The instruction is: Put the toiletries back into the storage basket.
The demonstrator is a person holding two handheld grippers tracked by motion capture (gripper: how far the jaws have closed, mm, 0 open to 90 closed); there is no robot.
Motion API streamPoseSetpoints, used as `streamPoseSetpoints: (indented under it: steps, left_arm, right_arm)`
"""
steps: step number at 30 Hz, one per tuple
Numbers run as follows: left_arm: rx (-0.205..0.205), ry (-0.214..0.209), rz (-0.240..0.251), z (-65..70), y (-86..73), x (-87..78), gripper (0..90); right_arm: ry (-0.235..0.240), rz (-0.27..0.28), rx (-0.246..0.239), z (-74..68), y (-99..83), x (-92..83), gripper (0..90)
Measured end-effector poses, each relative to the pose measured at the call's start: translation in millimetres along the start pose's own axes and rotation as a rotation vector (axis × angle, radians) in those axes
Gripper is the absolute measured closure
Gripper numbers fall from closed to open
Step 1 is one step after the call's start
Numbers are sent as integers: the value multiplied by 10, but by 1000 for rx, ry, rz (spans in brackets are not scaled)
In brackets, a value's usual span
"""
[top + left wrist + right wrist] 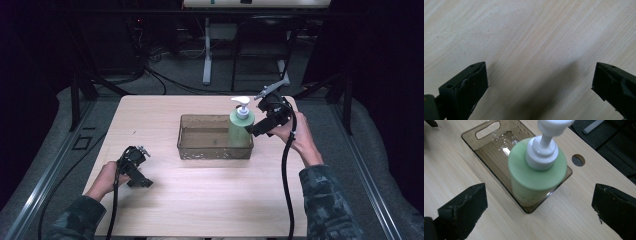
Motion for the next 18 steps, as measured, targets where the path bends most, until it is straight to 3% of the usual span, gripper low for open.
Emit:
streamPoseSetpoints:
  steps: [18]
  left_arm:
    - [0,0,-1,3,0,5,1]
  right_arm:
    - [10,-8,68,-293,-539,183,0]
Point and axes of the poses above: each handheld gripper's, and its own axes: x roughly forward along the jaws, y roughly out of its top, z roughly to its right, the point moved 10 cm from there along x, roughly forward along the jaws, and after that the axes turned 15 degrees about -x, right-handed, at the moved point
